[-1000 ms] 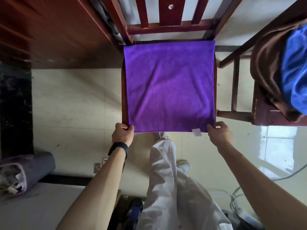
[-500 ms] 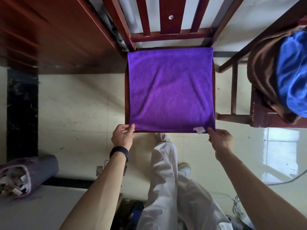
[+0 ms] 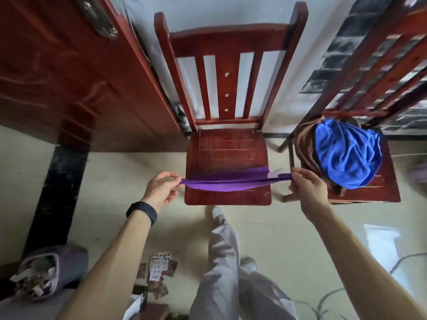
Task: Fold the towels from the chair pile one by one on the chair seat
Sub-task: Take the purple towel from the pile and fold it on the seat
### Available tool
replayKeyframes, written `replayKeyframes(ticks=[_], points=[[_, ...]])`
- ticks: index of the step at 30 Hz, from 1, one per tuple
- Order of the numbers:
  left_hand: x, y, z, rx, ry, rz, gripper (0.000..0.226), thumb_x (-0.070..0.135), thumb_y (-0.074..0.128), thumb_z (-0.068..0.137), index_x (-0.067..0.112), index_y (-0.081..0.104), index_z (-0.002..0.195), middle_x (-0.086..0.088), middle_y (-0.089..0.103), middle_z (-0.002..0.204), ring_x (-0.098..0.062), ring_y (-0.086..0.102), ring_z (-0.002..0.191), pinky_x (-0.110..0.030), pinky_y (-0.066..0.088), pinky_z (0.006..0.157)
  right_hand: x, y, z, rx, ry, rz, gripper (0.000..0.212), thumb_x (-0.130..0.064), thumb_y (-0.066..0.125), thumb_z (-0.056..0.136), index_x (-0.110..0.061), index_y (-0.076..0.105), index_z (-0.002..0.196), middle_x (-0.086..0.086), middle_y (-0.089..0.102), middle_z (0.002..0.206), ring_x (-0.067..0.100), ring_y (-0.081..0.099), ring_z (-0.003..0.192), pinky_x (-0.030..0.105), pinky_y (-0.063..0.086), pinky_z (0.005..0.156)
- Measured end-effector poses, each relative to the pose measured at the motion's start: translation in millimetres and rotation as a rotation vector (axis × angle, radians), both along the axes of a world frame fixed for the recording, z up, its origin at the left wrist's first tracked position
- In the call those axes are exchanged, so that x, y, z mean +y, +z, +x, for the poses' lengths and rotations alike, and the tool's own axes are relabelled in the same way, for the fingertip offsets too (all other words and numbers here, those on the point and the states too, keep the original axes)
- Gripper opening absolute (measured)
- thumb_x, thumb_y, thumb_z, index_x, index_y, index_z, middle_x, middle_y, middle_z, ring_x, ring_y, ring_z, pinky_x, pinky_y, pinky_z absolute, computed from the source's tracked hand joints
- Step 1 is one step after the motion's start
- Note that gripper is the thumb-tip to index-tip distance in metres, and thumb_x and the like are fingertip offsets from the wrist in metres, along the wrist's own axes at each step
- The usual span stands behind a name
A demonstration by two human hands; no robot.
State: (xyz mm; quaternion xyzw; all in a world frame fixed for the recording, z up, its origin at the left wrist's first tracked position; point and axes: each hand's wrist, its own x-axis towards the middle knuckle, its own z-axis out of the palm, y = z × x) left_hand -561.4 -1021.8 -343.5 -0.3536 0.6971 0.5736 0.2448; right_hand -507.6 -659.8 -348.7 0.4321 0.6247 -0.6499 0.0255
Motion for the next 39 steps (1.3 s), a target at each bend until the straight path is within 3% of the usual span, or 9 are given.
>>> replayKeyframes(ticks=[2,5,8,12,20,25,29,33,39], points=[[0.2,48.3,-8.7,0.043,0.002,0.145,0.012,0.019,0.069,0.090,0.021,0.070,0.102,-0.004,0.071,0.087,-0.009,0.051,0.051,-0.020,0.042,0.049,9.2,47.2,-2.0,0.024,0.115,0.084,0.012,-0.020,0.072,0.086,-0.020,0.075,0.097,-0.001,0.061,0.073,0.013,0.058,0.065,0.043,0.060,0.069],[1.0,101.2,-12.5,0.139,-0.134,0.165,0.020,0.017,0.073,0.086,0.020,0.074,0.106,0.003,0.068,0.083,-0.009,0.053,0.065,-0.022,0.043,0.063,20.5,99.0,-4.2,0.102,0.317,0.357,0.026,-0.015,0.076,0.080,-0.028,0.074,0.103,-0.009,0.069,0.076,0.003,0.061,0.061,0.023,0.050,0.063],[1.0,126.2,-14.4,0.313,-0.495,-0.200,0.028,0.016,0.081,0.077,0.020,0.076,0.104,0.003,0.071,0.081,-0.010,0.061,0.072,-0.022,0.046,0.067,28.6,127.1,-5.1,0.150,0.491,0.722,0.021,-0.021,0.079,0.080,-0.028,0.076,0.100,-0.010,0.070,0.080,0.004,0.063,0.073,0.015,0.042,0.070],[-0.5,137.6,-13.1,0.622,-0.784,-0.797,0.010,0.032,0.079,0.079,0.025,0.078,0.086,0.003,0.067,0.087,-0.016,0.063,0.084,-0.027,0.048,0.070,42.3,132.5,-0.7,0.387,0.691,1.179,0.014,-0.017,0.084,0.078,-0.015,0.080,0.091,0.003,0.060,0.085,0.028,0.066,0.071,0.034,0.054,0.066],[-15.9,115.4,-10.6,1.276,-1.092,-1.113,0.031,0.036,0.051,0.095,0.015,0.070,0.081,0.001,0.064,0.075,-0.022,0.058,0.067,-0.035,0.051,0.065,62.8,126.9,-3.4,0.434,0.988,1.322,0.020,-0.005,0.077,0.083,-0.008,0.074,0.103,0.009,0.064,0.078,0.035,0.066,0.067,0.038,0.055,0.054],[-19.7,107.7,-19.1,1.172,-1.039,-1.058,0.036,0.044,0.052,0.086,0.016,0.065,0.067,0.003,0.062,0.064,-0.021,0.060,0.060,-0.027,0.039,0.059,60.5,109.3,-9.2,0.393,1.034,1.339,0.032,0.005,0.079,0.077,-0.007,0.073,0.107,0.009,0.068,0.087,0.033,0.066,0.074,0.037,0.056,0.058],[-30.3,80.9,-43.2,1.104,-1.255,-1.121,0.041,0.036,0.042,0.092,0.017,0.071,0.070,0.001,0.063,0.064,-0.023,0.058,0.059,-0.029,0.049,0.049,52.4,96.2,-29.4,0.276,1.090,1.314,0.017,-0.004,0.078,0.081,-0.008,0.074,0.097,0.009,0.065,0.079,0.034,0.063,0.070,0.037,0.053,0.051],[-25.8,70.0,-86.2,0.984,-1.344,-1.150,0.010,0.016,0.081,0.074,0.015,0.073,0.068,-0.003,0.062,0.062,-0.027,0.060,0.059,-0.029,0.049,0.047,44.1,89.8,-70.2,0.203,1.125,1.312,0.013,-0.020,0.076,0.086,-0.008,0.069,0.087,0.009,0.057,0.072,0.033,0.058,0.068,0.033,0.044,0.049],[-16.2,64.0,-156.1,0.897,-1.394,-1.170,0.017,0.023,0.087,0.071,0.014,0.072,0.069,-0.004,0.060,0.065,-0.028,0.060,0.063,-0.032,0.048,0.049,44.8,78.5,-135.6,0.083,1.144,1.299,0.015,-0.021,0.068,0.089,-0.006,0.069,0.090,0.013,0.062,0.081,0.037,0.063,0.080,0.039,0.051,0.057]])
